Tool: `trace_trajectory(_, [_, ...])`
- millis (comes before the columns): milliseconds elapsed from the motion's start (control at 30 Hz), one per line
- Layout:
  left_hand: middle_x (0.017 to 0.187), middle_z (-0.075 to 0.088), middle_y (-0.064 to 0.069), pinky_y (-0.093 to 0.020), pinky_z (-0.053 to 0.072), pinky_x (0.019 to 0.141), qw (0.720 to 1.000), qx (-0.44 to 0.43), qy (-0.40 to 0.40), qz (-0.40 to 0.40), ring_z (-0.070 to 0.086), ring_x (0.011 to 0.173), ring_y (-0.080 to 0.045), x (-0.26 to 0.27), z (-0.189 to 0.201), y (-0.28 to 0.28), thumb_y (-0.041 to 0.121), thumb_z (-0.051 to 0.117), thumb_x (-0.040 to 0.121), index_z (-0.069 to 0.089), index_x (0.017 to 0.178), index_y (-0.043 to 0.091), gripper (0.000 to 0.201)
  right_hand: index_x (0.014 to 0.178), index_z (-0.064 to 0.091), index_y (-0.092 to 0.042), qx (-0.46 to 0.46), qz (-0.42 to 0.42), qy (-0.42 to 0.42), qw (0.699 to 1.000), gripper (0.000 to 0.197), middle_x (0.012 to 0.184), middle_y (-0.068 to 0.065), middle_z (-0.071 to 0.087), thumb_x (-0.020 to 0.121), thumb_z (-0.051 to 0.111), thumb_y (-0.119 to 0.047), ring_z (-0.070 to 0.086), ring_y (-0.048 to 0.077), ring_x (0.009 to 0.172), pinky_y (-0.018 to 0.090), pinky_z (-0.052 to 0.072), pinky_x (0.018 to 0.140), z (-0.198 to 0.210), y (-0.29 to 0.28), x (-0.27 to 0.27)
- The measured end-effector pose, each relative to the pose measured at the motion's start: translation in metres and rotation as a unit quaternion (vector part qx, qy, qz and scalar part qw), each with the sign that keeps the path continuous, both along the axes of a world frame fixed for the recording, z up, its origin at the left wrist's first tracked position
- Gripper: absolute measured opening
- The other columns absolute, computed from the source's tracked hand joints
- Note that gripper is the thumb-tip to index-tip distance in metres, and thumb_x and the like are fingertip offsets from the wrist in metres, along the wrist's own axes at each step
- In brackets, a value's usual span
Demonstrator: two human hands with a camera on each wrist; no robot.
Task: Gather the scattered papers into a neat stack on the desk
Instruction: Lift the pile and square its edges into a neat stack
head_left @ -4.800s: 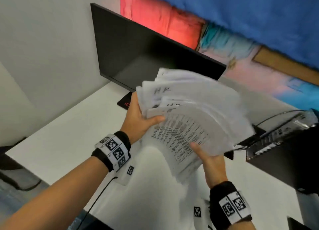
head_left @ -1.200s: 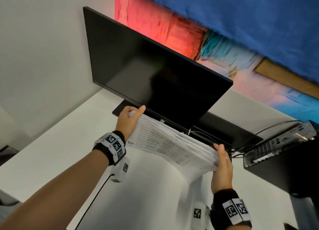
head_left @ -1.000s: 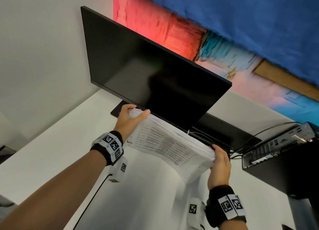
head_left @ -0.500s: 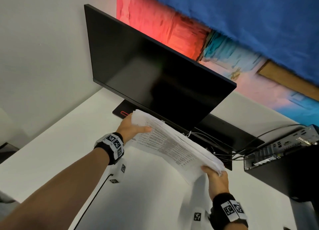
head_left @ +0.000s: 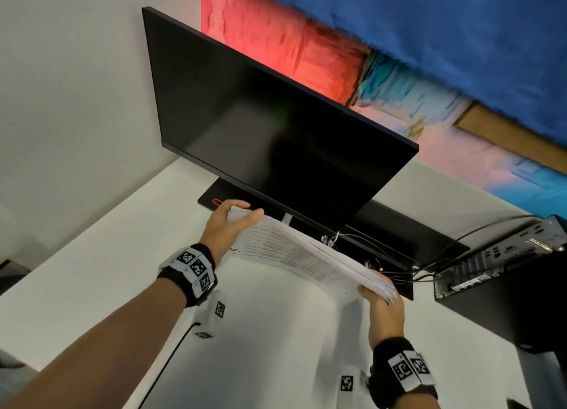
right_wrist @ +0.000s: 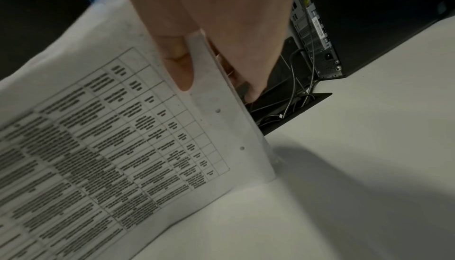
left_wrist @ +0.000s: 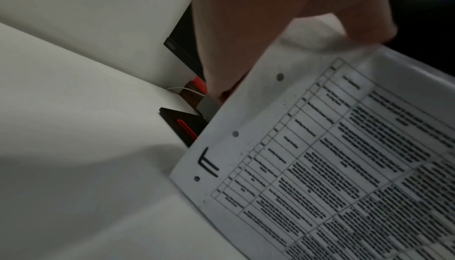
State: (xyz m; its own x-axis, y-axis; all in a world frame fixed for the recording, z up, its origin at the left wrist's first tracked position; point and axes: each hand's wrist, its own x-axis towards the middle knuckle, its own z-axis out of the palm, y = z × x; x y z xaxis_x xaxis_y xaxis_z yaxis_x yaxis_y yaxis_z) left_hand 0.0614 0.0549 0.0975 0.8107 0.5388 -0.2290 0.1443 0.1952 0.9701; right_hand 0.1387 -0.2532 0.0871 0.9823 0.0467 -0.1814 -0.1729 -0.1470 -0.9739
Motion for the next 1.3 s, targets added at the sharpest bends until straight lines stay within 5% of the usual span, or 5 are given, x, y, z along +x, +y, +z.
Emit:
trace_trajectory(400, [0.113,0.071,-0.004,-0.040,0.056,0.086,0.997,-0.081,0.020,0.006,0.069,0.098,-0.022,0.012,-0.007,0.000,0.059,0.084,0.057,0.056,0.122,0.016,0.083,0.132,0.060,-0.011,0.038,-0.047,0.046,0.997,0.050,0.118,0.009,0.072,0.084,0.075,-0.010,0.068,0.021,0.105,0.023,0.051,0.073,0.001,0.009,-0.008])
trace_trajectory(666, [0.120,0.070,-0.007,-0.042,0.054,0.096,0.998,-0.001,0.050,-0.024,0.066,0.112,-0.023,0.022,-0.014,-0.001,0.001,0.083,0.070,0.055,0.128,0.012,0.065,0.121,0.066,0.004,0.015,-0.105,0.059,0.993,0.041,0.119,0.024,0.069,0.081,0.057,0.010,0.063,0.041,0.112,0.026,0.052,0.069,-0.001,0.010,0.009])
trace_trajectory(833, [0.113,0.073,-0.013,-0.051,0.055,0.093,0.995,-0.081,0.046,0.034,0.069,0.105,-0.032,0.017,-0.013,0.004,-0.006,0.081,0.067,0.061,0.119,0.005,0.057,0.129,0.062,-0.011,0.036,-0.152,0.041,0.987,0.048,0.116,0.006,0.067,0.082,0.064,0.001,0.063,0.031,0.109,0.032,0.048,0.080,-0.010,0.019,-0.002])
trace_trajectory(1000, [0.101,0.076,-0.002,-0.046,0.054,0.098,0.997,-0.047,0.066,-0.016,0.071,0.100,-0.023,0.019,-0.018,-0.011,-0.009,0.078,0.071,0.070,0.098,0.017,0.039,0.114,0.063,-0.003,0.023,-0.180,0.107,0.978,0.031,0.114,0.023,0.067,0.083,0.059,0.005,0.063,0.038,0.097,0.036,0.047,0.080,-0.018,0.028,-0.001])
trace_trajectory(1300, [0.108,0.076,-0.004,-0.042,0.059,0.090,0.998,-0.033,0.049,-0.009,0.071,0.101,-0.020,0.013,-0.024,-0.014,0.010,0.086,0.073,0.068,0.116,0.014,0.047,0.115,0.067,-0.004,0.014,-0.132,0.089,0.987,0.035,0.101,0.010,0.070,0.083,0.060,0.010,0.063,0.031,0.098,0.029,0.047,0.072,-0.007,0.016,0.001])
